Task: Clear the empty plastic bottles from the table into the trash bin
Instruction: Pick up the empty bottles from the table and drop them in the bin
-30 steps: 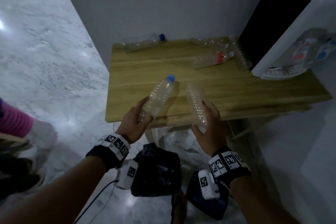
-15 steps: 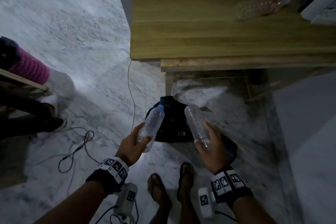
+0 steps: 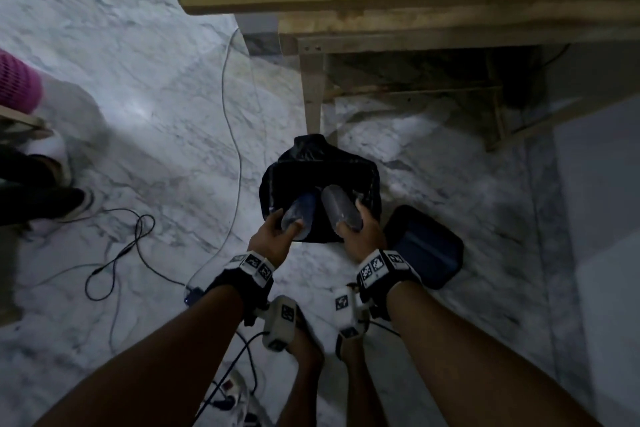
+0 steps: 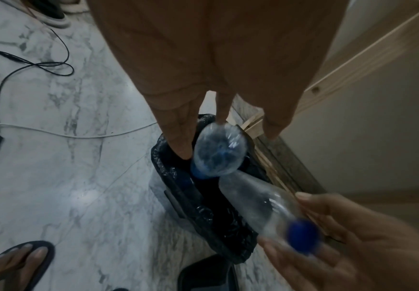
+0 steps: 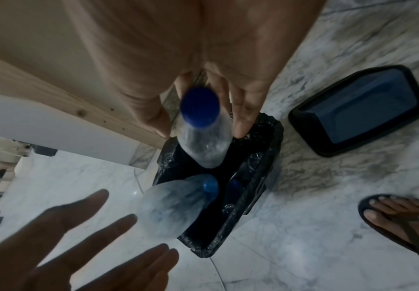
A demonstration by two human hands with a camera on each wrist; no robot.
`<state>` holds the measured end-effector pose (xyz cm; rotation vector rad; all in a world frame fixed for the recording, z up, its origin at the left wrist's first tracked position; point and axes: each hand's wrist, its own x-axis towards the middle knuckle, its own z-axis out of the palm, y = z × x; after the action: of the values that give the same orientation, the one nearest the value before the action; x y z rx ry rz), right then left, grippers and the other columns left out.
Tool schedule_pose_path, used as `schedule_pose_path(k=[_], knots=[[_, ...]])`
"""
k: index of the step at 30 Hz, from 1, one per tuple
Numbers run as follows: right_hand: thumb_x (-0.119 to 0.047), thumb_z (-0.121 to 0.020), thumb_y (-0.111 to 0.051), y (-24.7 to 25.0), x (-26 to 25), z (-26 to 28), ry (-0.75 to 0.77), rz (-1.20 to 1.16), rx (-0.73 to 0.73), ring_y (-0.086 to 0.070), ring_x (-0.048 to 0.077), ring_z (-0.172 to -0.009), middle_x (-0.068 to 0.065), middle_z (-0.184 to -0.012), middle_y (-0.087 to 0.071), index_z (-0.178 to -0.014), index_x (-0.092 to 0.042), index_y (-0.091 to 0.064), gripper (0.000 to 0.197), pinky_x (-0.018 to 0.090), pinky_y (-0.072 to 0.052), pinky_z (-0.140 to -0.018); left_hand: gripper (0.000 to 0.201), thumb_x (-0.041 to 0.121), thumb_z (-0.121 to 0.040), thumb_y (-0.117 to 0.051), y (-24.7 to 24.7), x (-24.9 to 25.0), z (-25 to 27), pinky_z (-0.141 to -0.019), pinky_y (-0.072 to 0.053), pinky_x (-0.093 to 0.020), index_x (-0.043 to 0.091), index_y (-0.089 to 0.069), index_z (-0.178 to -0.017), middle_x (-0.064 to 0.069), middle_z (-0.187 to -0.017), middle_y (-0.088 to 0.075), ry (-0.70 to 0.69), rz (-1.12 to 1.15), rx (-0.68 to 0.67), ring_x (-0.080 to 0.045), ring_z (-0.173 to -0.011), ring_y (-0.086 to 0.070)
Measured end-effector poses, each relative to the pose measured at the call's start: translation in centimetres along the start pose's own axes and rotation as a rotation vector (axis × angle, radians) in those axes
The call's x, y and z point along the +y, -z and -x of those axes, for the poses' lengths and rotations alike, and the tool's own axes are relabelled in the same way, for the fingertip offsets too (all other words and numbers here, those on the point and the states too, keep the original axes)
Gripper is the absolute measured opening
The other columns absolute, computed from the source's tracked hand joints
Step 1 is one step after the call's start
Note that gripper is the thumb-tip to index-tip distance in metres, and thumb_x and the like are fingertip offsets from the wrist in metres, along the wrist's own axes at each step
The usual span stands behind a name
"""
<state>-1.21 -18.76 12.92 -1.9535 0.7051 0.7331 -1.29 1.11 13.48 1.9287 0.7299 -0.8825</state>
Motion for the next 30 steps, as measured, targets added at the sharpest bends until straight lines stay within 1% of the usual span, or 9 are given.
schedule_pose_path(k=[2,4,9,14,17,21,23,27,30], knots=[[-0.035,-0.087,-0.062,-0.3,0.3,-0.8,0.016,-0.002,0.014,-0.043,0.031,-0.138,0.007,-0.157,-0.036,-0.152,-0.027,-0.032,0.071,0.039,-0.04,-0.11,0.085,0.07,-0.075,-0.063,-0.5,0.8,0.5,-0.105,-0.047,-0.043,0.029,-0.042,-0.147,-0.011,-0.134,-0.064,-0.005,-0.07,0.012,-0.033,-0.124,-0.059],[-0.036,-0.086,-0.061,0.1,0.5,-0.8,0.037,-0.004,0.019,-0.045,0.031,-0.137,0.005,-0.157,-0.038,-0.15,-0.028,-0.035,0.07,0.044,-0.04,-0.11,0.072,0.055,-0.086,-0.063,-0.5,1.3,0.9,-0.103,-0.045,-0.037,0.025,-0.043,-0.148,-0.009,-0.133,-0.064,-0.028,-0.11,0.039,-0.028,-0.126,-0.058],[-0.031,-0.088,-0.06,2.7,-0.2,1.4,0.114,-0.037,0.085,-0.048,0.03,-0.134,0.009,-0.151,-0.045,-0.146,-0.026,-0.042,0.061,0.047,-0.045,-0.107,0.061,0.047,-0.087,-0.066,1.3,2.5,2.7,-0.099,-0.05,-0.04,0.025,-0.05,-0.141,-0.007,-0.123,-0.066,-0.121,-0.113,0.044,-0.026,-0.115,-0.064],[-0.026,-0.088,-0.058,6.7,-3.2,4.6,0.21,-0.063,0.172,-0.056,0.027,-0.126,0.007,-0.143,-0.054,-0.144,-0.027,-0.045,0.057,0.044,-0.048,-0.104,0.051,0.037,-0.089,-0.067,3.9,6.3,6.2,-0.081,-0.046,-0.024,0.022,-0.055,-0.136,-0.006,-0.119,-0.066,-0.255,-0.103,0.06,-0.021,-0.104,-0.067],[-0.022,-0.089,-0.058,9.4,-6.1,7.0,0.293,-0.061,0.253,-0.056,0.024,-0.126,0.007,-0.143,-0.053,-0.143,-0.024,-0.047,0.055,0.037,-0.046,-0.106,0.047,0.037,-0.088,-0.068,5.7,9.1,8.7,-0.086,-0.052,-0.031,0.024,-0.059,-0.132,-0.006,-0.118,-0.067,-0.355,-0.079,0.073,-0.021,-0.103,-0.068],[-0.018,-0.091,-0.058,13.8,-10.5,10.7,0.402,-0.123,0.333,-0.053,0.023,-0.128,0.005,-0.145,-0.049,-0.142,-0.024,-0.048,0.052,0.044,-0.047,-0.104,0.037,0.03,-0.089,-0.068,8.1,13.4,12.4,-0.086,-0.055,-0.033,0.025,-0.063,-0.125,-0.006,-0.114,-0.069,-0.497,-0.064,0.078,-0.017,-0.099,-0.069],[-0.018,-0.091,-0.058,16.1,-12.6,12.4,0.436,-0.149,0.362,-0.052,0.021,-0.128,0.004,-0.145,-0.048,-0.142,-0.025,-0.047,0.052,0.043,-0.049,-0.103,0.033,0.029,-0.09,-0.068,9.2,15.9,14.2,-0.085,-0.057,-0.035,0.027,-0.064,-0.122,-0.005,-0.113,-0.069,-0.571,-0.073,0.083,-0.017,-0.098,-0.069],[-0.021,-0.091,-0.059,21.0,-16.7,14.5,0.5,-0.158,0.438,-0.05,0.021,-0.131,0.004,-0.146,-0.047,-0.143,-0.026,-0.047,0.054,0.043,-0.048,-0.103,0.032,0.028,-0.09,-0.067,10.8,21.6,16.7,-0.081,-0.053,-0.026,0.029,-0.064,-0.122,-0.001,-0.112,-0.067,-0.708,-0.109,0.098,-0.011,-0.098,-0.068],[-0.019,-0.09,-0.06,24.7,-19.0,15.3,0.547,-0.155,0.505,-0.049,0.023,-0.132,0.005,-0.147,-0.048,-0.142,-0.024,-0.048,0.054,0.046,-0.048,-0.103,0.031,0.027,-0.09,-0.067,11.2,26.7,17.7,-0.081,-0.053,-0.028,0.029,-0.064,-0.12,-0.001,-0.111,-0.068,-0.78,-0.113,0.095,-0.012,-0.099,-0.068]])
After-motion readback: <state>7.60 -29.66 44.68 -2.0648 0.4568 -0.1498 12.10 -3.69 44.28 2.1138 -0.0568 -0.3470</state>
